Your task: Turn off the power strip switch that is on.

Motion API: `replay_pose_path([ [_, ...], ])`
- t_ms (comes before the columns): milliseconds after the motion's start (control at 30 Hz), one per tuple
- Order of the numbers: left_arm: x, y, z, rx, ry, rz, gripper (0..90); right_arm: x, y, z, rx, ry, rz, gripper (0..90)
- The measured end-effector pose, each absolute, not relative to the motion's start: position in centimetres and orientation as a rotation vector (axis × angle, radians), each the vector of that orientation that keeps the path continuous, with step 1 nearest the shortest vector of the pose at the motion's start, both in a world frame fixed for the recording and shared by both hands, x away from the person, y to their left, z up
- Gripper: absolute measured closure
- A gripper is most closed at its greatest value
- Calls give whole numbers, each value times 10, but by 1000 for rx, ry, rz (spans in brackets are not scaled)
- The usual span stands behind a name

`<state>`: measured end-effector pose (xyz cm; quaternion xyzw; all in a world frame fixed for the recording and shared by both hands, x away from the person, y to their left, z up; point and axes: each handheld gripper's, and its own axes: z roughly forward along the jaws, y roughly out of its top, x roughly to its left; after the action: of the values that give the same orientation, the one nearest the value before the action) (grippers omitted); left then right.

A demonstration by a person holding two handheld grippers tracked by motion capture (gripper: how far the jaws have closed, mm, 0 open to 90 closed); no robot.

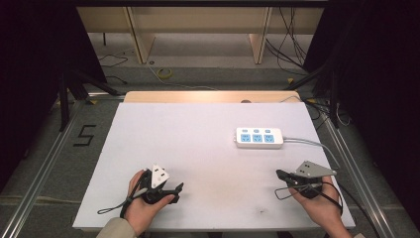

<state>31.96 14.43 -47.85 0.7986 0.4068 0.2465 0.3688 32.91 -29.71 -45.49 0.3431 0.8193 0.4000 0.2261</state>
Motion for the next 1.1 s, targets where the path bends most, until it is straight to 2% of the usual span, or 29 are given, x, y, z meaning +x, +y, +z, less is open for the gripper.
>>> replay_pose_path([
  [1100,320,143,-477,2024,1047,652,193,359,-272,-443,930,2275,1070,900],
])
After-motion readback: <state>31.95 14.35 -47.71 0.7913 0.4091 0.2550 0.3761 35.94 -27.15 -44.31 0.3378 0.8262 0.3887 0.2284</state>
